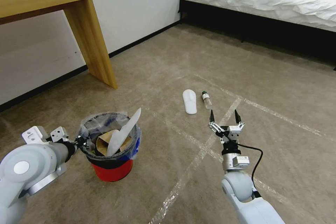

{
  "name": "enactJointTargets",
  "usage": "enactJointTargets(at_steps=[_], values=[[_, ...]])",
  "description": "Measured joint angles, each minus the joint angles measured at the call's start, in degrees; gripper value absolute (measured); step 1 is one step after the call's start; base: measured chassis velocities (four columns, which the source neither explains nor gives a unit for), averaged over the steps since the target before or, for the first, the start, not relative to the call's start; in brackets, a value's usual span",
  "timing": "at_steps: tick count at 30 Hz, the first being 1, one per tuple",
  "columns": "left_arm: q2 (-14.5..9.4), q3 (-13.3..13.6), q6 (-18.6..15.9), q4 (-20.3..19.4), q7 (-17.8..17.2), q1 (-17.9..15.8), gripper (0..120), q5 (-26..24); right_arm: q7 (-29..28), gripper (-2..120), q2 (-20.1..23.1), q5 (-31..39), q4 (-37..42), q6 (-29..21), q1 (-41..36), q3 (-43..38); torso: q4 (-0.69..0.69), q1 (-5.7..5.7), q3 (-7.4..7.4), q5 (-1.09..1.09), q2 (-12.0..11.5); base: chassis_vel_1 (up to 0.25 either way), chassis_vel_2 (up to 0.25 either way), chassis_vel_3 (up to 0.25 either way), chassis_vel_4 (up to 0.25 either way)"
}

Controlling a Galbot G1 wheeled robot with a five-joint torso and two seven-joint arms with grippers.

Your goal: Pick up the trash bin and place the garbage on the floor into it.

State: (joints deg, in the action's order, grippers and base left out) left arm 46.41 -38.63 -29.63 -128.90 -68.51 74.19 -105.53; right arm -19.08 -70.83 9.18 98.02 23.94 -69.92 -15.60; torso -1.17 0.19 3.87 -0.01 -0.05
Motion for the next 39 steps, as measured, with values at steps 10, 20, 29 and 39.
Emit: enactJointTargets(at_steps=[10,20,29,39], values=[[0.13,0.07,0.0,0.0,-0.08,0.2,4,-0.05,0.0,100,-0.22,-0.09,-0.01,-0.17,-0.14,-0.12,0.0,0.0,0.0,0.0,0.0,0.0,0.0,0.0,0.0],[0.17,0.01,0.05,-0.2,-0.11,0.39,4,-0.02,0.04,100,-0.29,-0.43,-0.01,-0.18,-0.58,-0.4,0.0,0.0,0.0,0.0,0.0,0.0,0.0,0.0,0.0],[0.39,-0.09,0.54,-0.37,-0.09,0.45,4,-0.02,0.04,100,-0.62,-0.75,-0.28,-0.18,-0.6,-0.45,0.0,0.0,0.01,0.0,0.0,-0.016,-0.017,-0.022,-0.021],[0.56,-0.37,0.96,-0.39,-0.07,0.21,4,0.05,0.82,100,-0.46,-0.73,-0.94,-0.09,-0.22,-0.24,0.0,0.0,0.0,0.0,0.0,0.0,0.0,0.0,0.0]])
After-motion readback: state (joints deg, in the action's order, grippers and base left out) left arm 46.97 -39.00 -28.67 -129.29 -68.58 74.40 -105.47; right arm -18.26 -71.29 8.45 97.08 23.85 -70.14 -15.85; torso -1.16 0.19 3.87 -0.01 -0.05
